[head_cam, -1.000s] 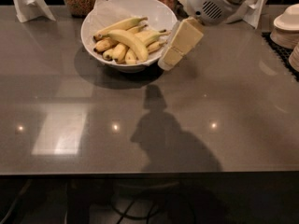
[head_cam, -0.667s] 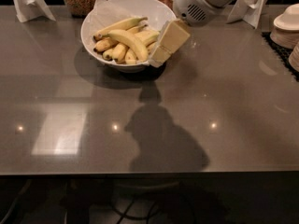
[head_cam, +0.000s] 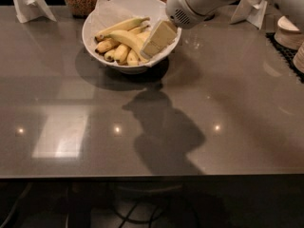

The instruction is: Pick banana from white bowl

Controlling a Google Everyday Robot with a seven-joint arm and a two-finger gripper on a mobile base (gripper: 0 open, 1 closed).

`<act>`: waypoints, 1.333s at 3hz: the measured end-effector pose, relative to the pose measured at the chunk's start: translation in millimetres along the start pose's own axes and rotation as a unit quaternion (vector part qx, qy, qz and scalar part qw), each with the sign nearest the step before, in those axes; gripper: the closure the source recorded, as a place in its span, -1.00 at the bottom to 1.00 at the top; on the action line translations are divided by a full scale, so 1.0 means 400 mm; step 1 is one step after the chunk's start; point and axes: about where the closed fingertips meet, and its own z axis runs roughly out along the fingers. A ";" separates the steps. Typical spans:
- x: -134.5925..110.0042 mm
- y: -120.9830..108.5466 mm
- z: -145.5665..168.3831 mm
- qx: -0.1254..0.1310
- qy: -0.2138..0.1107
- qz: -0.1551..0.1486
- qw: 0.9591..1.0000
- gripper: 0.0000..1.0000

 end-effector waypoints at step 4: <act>-0.022 -0.052 0.217 -0.028 -0.044 0.046 0.998 -0.03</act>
Offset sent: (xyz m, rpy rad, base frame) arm 0.0672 0.0139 -0.0311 0.1224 -0.0043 -0.0499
